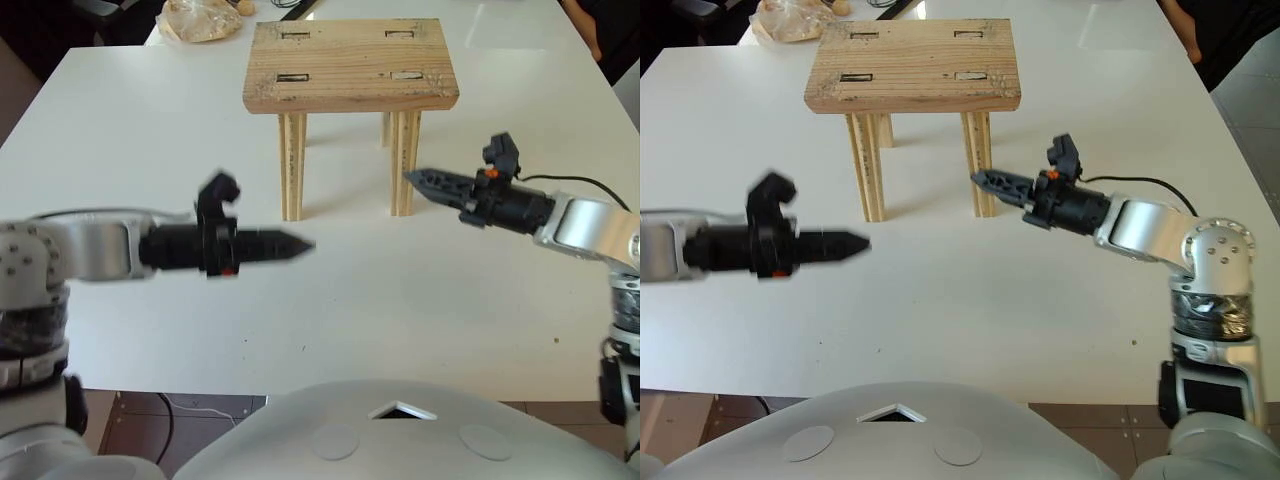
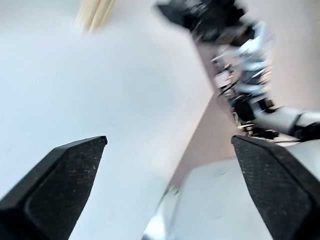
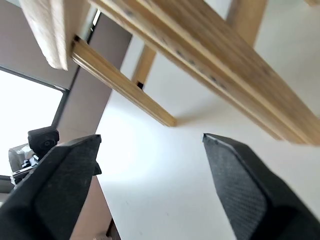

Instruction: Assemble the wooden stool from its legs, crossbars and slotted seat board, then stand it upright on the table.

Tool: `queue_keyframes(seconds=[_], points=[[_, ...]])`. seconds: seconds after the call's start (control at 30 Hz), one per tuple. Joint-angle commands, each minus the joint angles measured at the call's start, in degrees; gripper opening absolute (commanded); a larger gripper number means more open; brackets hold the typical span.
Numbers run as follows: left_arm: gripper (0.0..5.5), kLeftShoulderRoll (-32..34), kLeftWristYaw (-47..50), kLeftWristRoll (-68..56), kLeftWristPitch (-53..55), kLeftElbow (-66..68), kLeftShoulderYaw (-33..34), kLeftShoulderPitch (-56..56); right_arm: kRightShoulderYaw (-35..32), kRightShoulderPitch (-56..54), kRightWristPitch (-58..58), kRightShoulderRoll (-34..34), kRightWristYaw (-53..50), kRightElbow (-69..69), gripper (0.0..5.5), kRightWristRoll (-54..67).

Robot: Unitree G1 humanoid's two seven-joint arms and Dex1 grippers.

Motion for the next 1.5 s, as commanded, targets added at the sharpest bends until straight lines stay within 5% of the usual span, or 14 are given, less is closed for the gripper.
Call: queue_keyframes(seconds=[0.03,0.17,0.5,0.97,1.5], points=[[4.82,4.1,-9.4,25.5,-14.0,-5.6,-1.3,10.5,4.8,4.5,-6.0,-8.6,12.6,0.0,3.76,-28.5],[4.82,2.1,-8.2,47.1,-30.8,-1.6,-7.3,11.8,11.6,9.4,-21.9,-10.8,18.8,0.4,3.76,-52.2],[4.82,-15.3,14.0,89.6,-70.6,29.7,-18.5,0.6,13.6,8.7,-50.4,8.7,11.4,18.6,3.76,-80.1],[4.82,-36.4,16.9,89.6,-93.9,46.9,-8.6,-0.4,3.8,3.7,-73.4,26.9,13.6,41.3,3.76,-90.1],[4.82,-42.0,19.8,95.1,-105.4,58.7,-4.8,-7.4,4.0,-4.3,-82.2,32.9,13.4,54.0,3.76,-102.1]])
